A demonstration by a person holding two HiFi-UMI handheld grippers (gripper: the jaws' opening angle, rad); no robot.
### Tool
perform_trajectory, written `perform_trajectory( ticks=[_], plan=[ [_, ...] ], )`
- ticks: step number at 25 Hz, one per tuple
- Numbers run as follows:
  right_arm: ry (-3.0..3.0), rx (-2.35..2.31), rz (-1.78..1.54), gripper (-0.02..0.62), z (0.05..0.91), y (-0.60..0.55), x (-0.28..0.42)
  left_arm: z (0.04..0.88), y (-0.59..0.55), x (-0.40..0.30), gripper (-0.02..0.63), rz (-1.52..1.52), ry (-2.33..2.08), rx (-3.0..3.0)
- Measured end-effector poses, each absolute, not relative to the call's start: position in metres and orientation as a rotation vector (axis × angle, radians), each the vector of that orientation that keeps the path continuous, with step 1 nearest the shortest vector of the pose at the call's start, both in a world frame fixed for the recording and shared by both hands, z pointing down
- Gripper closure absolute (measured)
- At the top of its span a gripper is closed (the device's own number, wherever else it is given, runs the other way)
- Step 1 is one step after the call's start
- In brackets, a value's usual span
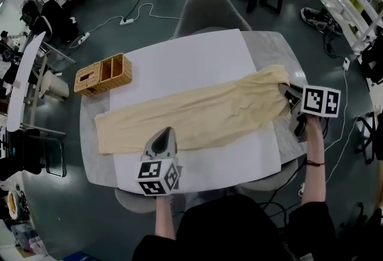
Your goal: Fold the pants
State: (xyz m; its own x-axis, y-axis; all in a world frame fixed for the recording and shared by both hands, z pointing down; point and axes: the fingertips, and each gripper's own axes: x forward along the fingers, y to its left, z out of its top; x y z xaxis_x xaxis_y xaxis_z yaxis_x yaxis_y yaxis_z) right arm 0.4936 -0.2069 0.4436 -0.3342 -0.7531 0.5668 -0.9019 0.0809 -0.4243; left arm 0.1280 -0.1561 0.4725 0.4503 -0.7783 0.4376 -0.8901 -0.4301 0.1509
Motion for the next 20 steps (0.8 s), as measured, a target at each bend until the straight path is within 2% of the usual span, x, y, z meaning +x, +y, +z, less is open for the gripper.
perform_trajectory(
  ticks=[9, 20],
  plan=[
    [-2.331, 1.632, 1.164, 0.551, 0.397, -0.195, 0.401, 0.454, -0.134, 0.065, 0.598, 0.416, -1.403, 2.391],
    [-2.354, 1.603, 1.062, 0.551, 0.382, -0.192, 0.304, 0.442, -0.122, -0.014, 0.598, 0.386, -1.43, 2.394]
  ],
)
